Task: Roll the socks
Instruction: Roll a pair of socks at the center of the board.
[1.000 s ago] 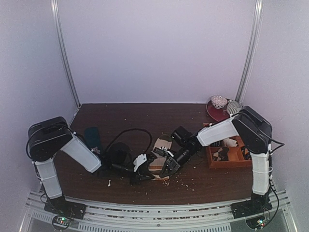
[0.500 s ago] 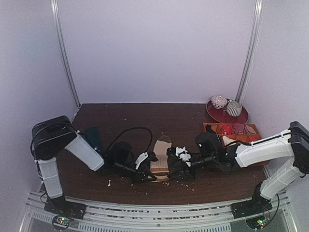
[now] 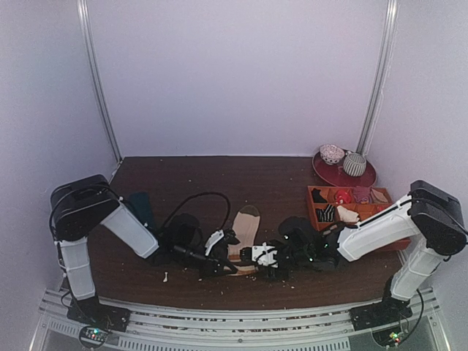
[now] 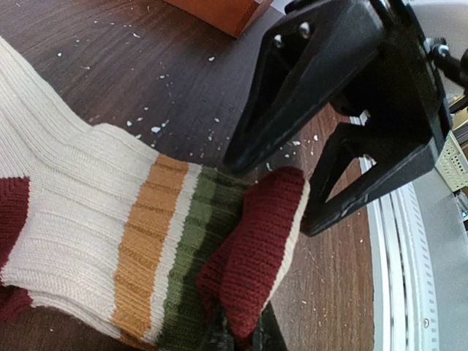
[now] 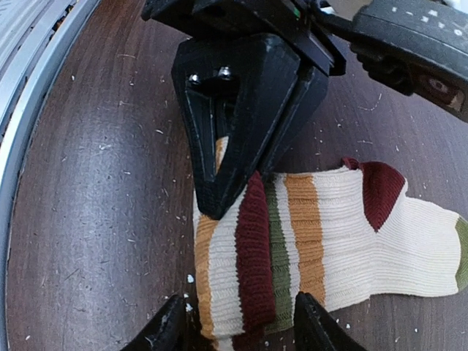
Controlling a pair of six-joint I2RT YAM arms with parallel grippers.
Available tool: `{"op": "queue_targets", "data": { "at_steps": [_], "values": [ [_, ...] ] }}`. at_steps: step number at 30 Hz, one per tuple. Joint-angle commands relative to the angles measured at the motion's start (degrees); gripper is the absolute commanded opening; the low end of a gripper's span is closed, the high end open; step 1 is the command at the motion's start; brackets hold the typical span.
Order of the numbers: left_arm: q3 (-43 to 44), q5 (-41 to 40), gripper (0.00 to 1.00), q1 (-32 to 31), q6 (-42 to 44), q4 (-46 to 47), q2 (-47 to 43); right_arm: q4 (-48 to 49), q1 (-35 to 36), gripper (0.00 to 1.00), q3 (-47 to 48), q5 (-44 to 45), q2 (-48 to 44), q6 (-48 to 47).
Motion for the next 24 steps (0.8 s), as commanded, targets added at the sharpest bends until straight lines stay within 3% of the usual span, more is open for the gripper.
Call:
{"op": "queue_targets", "data": {
  "at_steps": [1,4,9,10,12,18,19,21,24],
  "values": [
    [-4.12,-3.21,0.0,-0.51,-1.13,-18.5,6.02,2.79,1.21,0.48,1.36,2.06,1.63,0.21],
    [-4.23,-3.01,0.0,-0.5,-1.31,-17.97,6.46,3.58,1.26,0.42,1.61,1.52,1.84,1.64],
    [-4.01,-3.27,0.0,-0.41,-0.94,-17.79,6.35,-1.26,1.21,0.16,4.57,-0.09,4.55,5.38],
    [-4.17,-3.87,0.04,-0.46,-0.58,-17.58,5.59,-3.29,1.16,0.13,5.43,-0.36,5.51,6.61],
    [-4.46,-6.73,0.22,-0.41,0.32,-17.39,2.71,-5.46,1.04,0.1,5.93,-1.34,6.83,8.94],
    [-2.97,-13.09,0.25,-0.44,8.3,-17.86,-10.22,-7.22,-1.65,0.08,4.17,-8.84,6.53,17.54],
    [-3.06,-13.44,0.27,-0.44,10.19,-16.66,-12.37,-7.99,-2.36,0.08,4.32,-10.4,6.74,19.06],
    [-4.42,-14.43,0.41,-0.54,13.47,-12.49,-17.57,-10.47,-4.11,0.08,5.26,-14.94,7.58,22.02],
    [-8.23,-15.86,0.43,-1.64,19.17,-4.03,-22.89,-14.16,-6.92,0.08,7.9,-22.27,10.24,28.03]
  ]
}}
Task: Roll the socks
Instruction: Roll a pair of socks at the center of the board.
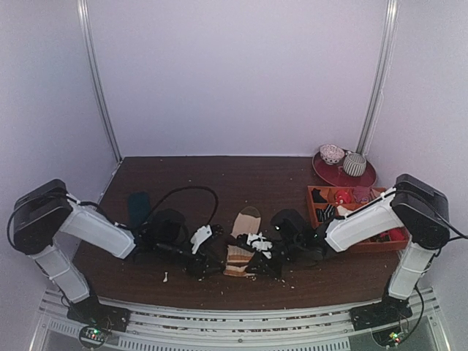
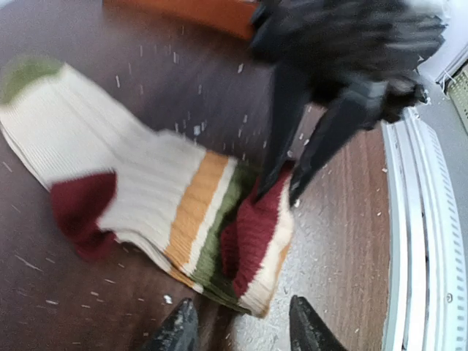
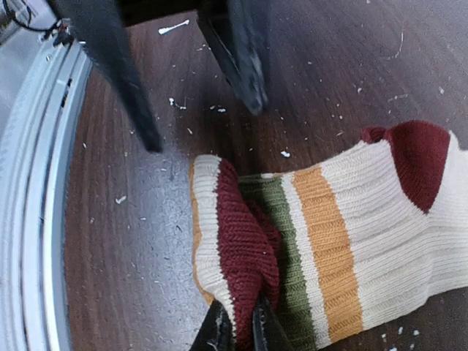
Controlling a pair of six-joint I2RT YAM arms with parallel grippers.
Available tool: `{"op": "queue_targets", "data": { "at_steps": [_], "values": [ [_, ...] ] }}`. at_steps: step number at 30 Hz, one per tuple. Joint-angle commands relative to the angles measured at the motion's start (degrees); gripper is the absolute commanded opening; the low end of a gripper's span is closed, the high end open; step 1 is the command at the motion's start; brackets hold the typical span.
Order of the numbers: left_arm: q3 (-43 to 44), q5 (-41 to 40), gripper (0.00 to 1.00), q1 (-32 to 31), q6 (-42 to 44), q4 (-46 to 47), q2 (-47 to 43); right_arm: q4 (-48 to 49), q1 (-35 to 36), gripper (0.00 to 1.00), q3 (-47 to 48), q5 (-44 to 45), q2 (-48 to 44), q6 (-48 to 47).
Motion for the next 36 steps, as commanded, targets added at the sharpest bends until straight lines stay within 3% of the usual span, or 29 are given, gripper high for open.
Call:
{"op": "queue_targets", "data": {
  "at_steps": [1,8,16,27,30,36],
  "values": [
    [-4.23,-4.92,0.43,-1.11,11.42,9.44,-7.24,-10.48,-4.05,0.08,2.5,-13.23,4.99,12.21],
    [-3.4,-1.46,0.45,-1.76,13.9,16.41,-0.66,-11.59,-9.95,0.08,4.52,-20.94,11.79,28.57],
    [-0.3,-0.42,0.46,-2.91,14.81,17.75,6.26,-17.93,-11.3,0.08,7.83,-21.02,15.72,27.34],
    [1.19,-2.0,0.47,-2.97,15.12,20.09,10.83,-18.61,-11.56,0.07,8.1,-21.95,16.71,26.29],
    [2.12,-1.4,0.4,-2.97,14.91,18.62,12.67,-18.77,-11.63,0.07,8.19,-22.13,17.05,26.12],
    [2.23,-1.5,0.09,-3.05,13.66,14.68,14.22,-18.84,-11.65,0.07,8.23,-21.7,16.83,25.9]
  ]
}}
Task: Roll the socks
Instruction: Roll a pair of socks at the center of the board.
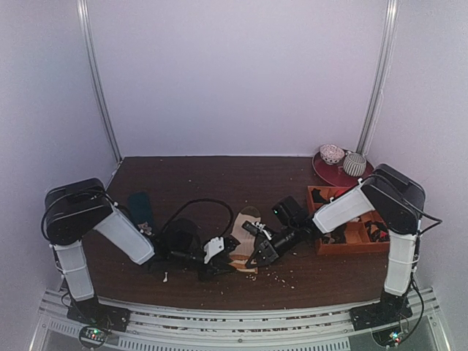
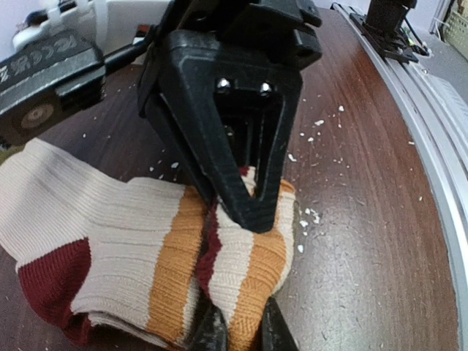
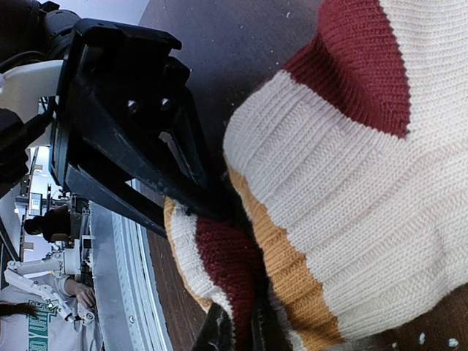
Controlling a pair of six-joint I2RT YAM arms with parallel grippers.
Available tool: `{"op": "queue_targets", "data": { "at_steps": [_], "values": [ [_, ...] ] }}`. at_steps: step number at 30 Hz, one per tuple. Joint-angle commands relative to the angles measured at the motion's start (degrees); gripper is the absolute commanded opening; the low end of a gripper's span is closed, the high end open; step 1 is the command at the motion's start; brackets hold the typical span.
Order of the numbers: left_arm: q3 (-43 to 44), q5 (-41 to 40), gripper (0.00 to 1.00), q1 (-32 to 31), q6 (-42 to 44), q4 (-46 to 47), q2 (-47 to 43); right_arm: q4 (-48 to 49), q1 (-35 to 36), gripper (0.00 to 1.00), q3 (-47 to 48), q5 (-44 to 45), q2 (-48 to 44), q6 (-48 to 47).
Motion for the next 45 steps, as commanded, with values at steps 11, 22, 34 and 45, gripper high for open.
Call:
{"op": "queue_targets", "data": {
  "at_steps": [11,22,34,45],
  "values": [
    [4.79,0.88,0.0,-0.21,-15.04,-23.58,5.0,1.38,0.27,0.3,-7.32,17.71,-16.79,-6.67],
    [2.68,7.13,0.0,2.67,-23.46,-29.96,7.54,16.23,14.7,0.62,-22.72,41.28,-34.35,-37.66],
    [3.59,7.79,0.0,3.48,-22.16,-31.79,7.9,16.58,18.36,0.63,-18.35,48.41,-23.92,-48.7],
    [3.16,8.72,0.0,3.84,-21.16,-31.54,7.55,14.21,18.26,0.52,-14.77,50.8,-16.39,-48.13]
  ]
}}
